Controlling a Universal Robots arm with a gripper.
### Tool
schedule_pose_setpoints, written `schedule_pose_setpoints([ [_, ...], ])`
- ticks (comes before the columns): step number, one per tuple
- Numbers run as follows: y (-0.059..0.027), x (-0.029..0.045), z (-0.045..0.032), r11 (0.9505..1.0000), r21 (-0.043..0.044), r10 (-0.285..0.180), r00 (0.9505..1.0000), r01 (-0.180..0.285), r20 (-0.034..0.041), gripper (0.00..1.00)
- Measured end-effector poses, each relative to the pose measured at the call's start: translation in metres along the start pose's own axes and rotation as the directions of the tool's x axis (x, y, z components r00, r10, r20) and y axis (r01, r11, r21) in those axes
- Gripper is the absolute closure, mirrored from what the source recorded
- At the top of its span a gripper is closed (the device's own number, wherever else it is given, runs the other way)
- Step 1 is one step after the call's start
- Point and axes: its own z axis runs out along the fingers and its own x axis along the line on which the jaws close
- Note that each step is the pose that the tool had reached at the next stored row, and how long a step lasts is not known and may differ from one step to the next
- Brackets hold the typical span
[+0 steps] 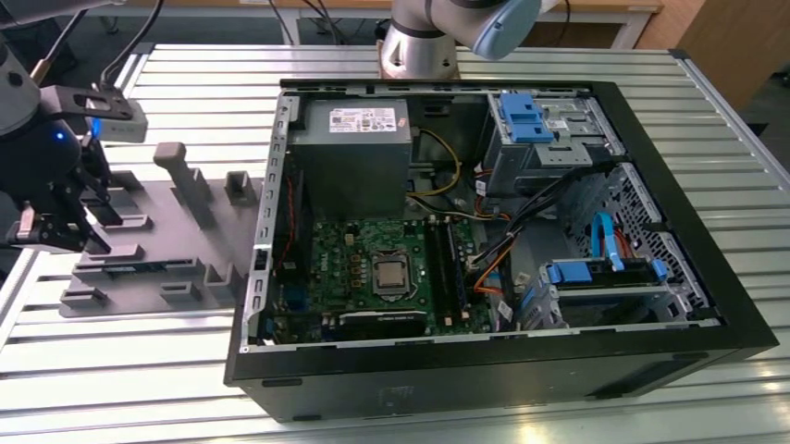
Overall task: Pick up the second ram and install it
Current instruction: 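Pick up the second ram and move it above second insertion slot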
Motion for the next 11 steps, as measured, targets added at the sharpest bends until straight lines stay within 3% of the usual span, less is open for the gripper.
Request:
schedule_pose_setpoints([
  [11,-0.0002,0.0002,0.0101,1.0000,0.0029,0.000,1.0000,0.000,0.0000,0.55],
])
